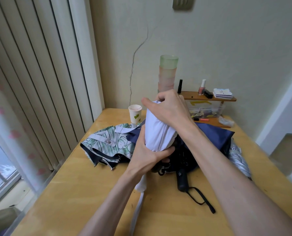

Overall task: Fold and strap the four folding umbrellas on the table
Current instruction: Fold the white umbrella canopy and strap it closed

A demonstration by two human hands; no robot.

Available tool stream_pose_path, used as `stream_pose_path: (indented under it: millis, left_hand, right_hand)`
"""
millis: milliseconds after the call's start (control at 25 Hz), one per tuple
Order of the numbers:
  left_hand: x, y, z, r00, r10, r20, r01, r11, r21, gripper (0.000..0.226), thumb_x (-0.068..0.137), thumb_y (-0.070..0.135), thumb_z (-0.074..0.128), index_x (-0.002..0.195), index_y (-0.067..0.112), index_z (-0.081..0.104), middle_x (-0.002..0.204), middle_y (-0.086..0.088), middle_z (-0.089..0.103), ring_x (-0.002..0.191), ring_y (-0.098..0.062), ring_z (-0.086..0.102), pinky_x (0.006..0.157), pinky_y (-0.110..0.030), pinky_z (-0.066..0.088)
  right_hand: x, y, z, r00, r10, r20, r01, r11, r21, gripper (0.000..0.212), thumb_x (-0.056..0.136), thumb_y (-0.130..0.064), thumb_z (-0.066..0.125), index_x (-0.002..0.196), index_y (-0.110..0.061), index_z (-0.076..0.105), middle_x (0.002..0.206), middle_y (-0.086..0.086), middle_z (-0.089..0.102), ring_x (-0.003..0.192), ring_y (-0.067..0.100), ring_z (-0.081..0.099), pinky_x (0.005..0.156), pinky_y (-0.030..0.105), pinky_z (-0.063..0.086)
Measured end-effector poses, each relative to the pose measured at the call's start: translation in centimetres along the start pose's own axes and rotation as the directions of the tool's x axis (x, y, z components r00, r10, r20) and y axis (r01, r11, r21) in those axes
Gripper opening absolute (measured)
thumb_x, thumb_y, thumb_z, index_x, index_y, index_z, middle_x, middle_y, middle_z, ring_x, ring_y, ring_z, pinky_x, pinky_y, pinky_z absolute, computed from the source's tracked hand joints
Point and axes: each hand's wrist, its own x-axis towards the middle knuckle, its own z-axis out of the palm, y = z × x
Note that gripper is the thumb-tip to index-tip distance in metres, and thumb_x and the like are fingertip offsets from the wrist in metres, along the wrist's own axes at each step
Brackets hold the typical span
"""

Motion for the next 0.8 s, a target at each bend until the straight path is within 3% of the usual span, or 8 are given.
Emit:
stream_pose_path:
  millis: [120, 240, 280, 360, 400, 560, 680, 800]
  left_hand:
    - [0.1, 0.3, -0.8, 0.987, -0.075, 0.145, 0.082, 0.996, -0.043, 0.087, 0.073, 0.013, 0.093, 0.144, 0.028, 0.044, 0.089, -0.010, 0.076, 0.066, -0.031, 0.073, 0.057, -0.039, 0.058]
    - [0.1, -0.2, -1.2, 0.992, -0.036, 0.117, 0.052, 0.989, -0.136, 0.077, 0.075, 0.059, 0.085, 0.123, 0.007, 0.054, 0.071, -0.006, 0.069, 0.050, -0.022, 0.058, 0.047, -0.029, 0.048]
    - [0.2, -0.3, -1.5, 0.994, -0.059, 0.087, 0.074, 0.982, -0.173, 0.085, 0.071, 0.076, 0.080, 0.113, 0.005, 0.059, 0.067, -0.007, 0.065, 0.047, -0.020, 0.054, 0.045, -0.026, 0.045]
    - [0.6, -0.4, -2.6, 0.989, -0.134, 0.057, 0.144, 0.963, -0.228, 0.098, 0.069, 0.093, 0.064, 0.108, 0.003, 0.069, 0.069, -0.013, 0.063, 0.048, -0.020, 0.051, 0.044, -0.024, 0.040]
    - [0.9, -0.4, -3.3, 0.985, -0.160, 0.064, 0.171, 0.948, -0.268, 0.103, 0.072, 0.095, 0.059, 0.112, 0.001, 0.071, 0.076, -0.017, 0.065, 0.051, -0.021, 0.051, 0.044, -0.024, 0.039]
    - [1.3, -0.1, -4.9, 0.992, -0.129, 0.007, 0.126, 0.955, -0.269, 0.085, 0.088, 0.086, 0.049, 0.131, 0.015, 0.071, 0.114, -0.033, 0.071, 0.077, -0.034, 0.058, 0.049, -0.026, 0.043]
    - [1.3, 0.2, -5.1, 0.992, -0.109, -0.058, 0.090, 0.962, -0.257, 0.074, 0.094, 0.075, 0.050, 0.138, 0.019, 0.067, 0.127, -0.022, 0.072, 0.079, -0.023, 0.070, 0.056, -0.021, 0.053]
    - [1.3, 0.4, -5.2, 0.986, -0.155, -0.068, 0.132, 0.957, -0.259, 0.067, 0.094, 0.072, 0.057, 0.140, 0.024, 0.065, 0.128, -0.013, 0.073, 0.085, -0.022, 0.073, 0.056, -0.027, 0.055]
  right_hand:
    - [0.3, 0.5, -0.1, 0.998, 0.003, 0.055, -0.003, 1.000, 0.006, 0.061, 0.088, -0.054, 0.071, 0.061, -0.019, 0.029, 0.065, 0.002, 0.025, 0.067, 0.022, 0.031, 0.062, 0.037, 0.029]
    - [0.3, 1.5, -0.4, 0.983, -0.058, 0.175, 0.023, 0.980, 0.196, 0.051, 0.092, -0.059, 0.071, 0.066, -0.020, 0.053, 0.066, -0.013, 0.046, 0.070, 0.010, 0.049, 0.071, 0.032, 0.039]
    - [0.0, 2.0, -0.6, 0.969, -0.098, 0.226, 0.025, 0.951, 0.308, 0.035, 0.093, -0.058, 0.072, 0.086, -0.024, 0.072, 0.084, -0.020, 0.063, 0.087, 0.003, 0.062, 0.082, 0.026, 0.046]
    - [-1.1, 2.9, -0.9, 0.943, -0.189, 0.273, 0.030, 0.867, 0.497, 0.040, 0.096, -0.045, 0.075, 0.132, -0.029, 0.070, 0.125, -0.019, 0.065, 0.116, 0.000, 0.065, 0.093, 0.014, 0.047]
    - [-1.5, 3.7, -1.0, 0.938, -0.249, 0.239, 0.082, 0.833, 0.547, 0.041, 0.096, -0.036, 0.077, 0.135, -0.029, 0.069, 0.131, -0.017, 0.062, 0.120, 0.000, 0.064, 0.094, 0.013, 0.048]
    - [-2.5, 6.3, 0.2, 0.914, -0.399, 0.075, 0.331, 0.840, 0.429, 0.022, 0.087, -0.020, 0.087, 0.108, -0.023, 0.080, 0.121, -0.009, 0.069, 0.120, 0.000, 0.062, 0.098, 0.017, 0.045]
    - [-2.9, 6.6, 0.7, 0.905, -0.424, 0.007, 0.389, 0.835, 0.390, 0.014, 0.087, -0.022, 0.087, 0.093, -0.018, 0.075, 0.111, -0.001, 0.069, 0.113, 0.011, 0.063, 0.097, 0.020, 0.043]
    - [-2.8, 6.5, -0.2, 0.925, -0.381, 0.001, 0.322, 0.783, 0.532, 0.008, 0.095, -0.018, 0.079, 0.093, -0.018, 0.071, 0.108, -0.003, 0.074, 0.109, 0.011, 0.067, 0.096, 0.024, 0.046]
